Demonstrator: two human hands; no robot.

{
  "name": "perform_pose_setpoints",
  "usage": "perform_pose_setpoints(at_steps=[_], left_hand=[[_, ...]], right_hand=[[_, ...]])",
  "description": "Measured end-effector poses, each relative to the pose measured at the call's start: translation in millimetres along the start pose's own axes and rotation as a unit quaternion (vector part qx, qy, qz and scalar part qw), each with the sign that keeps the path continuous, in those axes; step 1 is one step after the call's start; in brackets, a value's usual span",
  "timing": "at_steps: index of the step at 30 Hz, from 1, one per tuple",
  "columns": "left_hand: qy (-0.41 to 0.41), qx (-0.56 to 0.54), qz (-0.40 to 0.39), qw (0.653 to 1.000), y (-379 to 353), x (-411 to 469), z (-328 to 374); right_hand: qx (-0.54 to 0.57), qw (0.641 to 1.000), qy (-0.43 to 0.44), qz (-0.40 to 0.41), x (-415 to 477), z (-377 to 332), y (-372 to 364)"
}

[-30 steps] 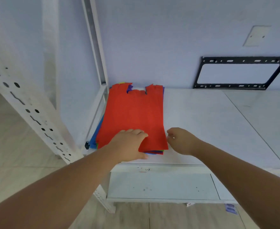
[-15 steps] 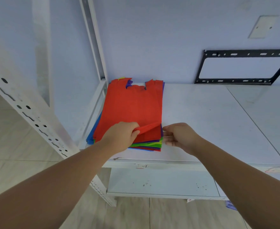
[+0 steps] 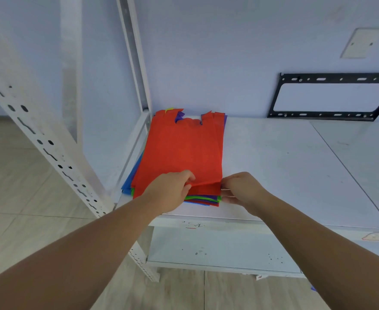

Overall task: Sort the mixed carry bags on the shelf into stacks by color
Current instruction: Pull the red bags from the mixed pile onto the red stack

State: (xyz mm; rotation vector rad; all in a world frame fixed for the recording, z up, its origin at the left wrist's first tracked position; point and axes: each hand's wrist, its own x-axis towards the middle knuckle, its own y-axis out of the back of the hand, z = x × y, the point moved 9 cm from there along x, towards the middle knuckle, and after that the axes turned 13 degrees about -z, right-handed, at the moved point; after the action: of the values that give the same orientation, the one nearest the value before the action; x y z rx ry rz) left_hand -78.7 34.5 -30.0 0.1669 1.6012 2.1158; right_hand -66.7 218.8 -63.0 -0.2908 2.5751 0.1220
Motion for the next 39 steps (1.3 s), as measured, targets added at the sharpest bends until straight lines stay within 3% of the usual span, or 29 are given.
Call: perform_pose_setpoints(at_steps=[8,14,19,23,29,31,35,39], left_hand=[[0.009,0.003,-0.01,1.0,2,1,12],[0.029,0.054,0.005,0.998,7,3,18],[0.101,-0.02,0.058,0.993,15,5,-3],[0.107,-0.028,0.064,0.992,13,6,-4],[0.041,-0.048,0.108,0.992,12,-4,17],[0.001,-0.074,0.136,0.988,13,-12,27],[-0.114,-0.001,0.122,0.986,-3,-25,49],[-0.097,-0.04,0.14,0.985,-8,-31,10]], right_hand=[[0.116,0.992,0.016,-0.046,-1,-6,-10],[0.266,0.959,0.02,-0.094,1,-15,-13],[0.218,0.972,-0.02,-0.084,7,-4,0],[0.213,0.968,-0.042,-0.123,14,-5,-4],[0.262,0.94,-0.088,-0.201,25,-6,-38],[0.27,0.946,-0.068,-0.17,30,-11,-41],[0.299,0.949,-0.044,-0.087,40,-13,-34],[0.339,0.938,-0.032,-0.062,42,-15,-26]])
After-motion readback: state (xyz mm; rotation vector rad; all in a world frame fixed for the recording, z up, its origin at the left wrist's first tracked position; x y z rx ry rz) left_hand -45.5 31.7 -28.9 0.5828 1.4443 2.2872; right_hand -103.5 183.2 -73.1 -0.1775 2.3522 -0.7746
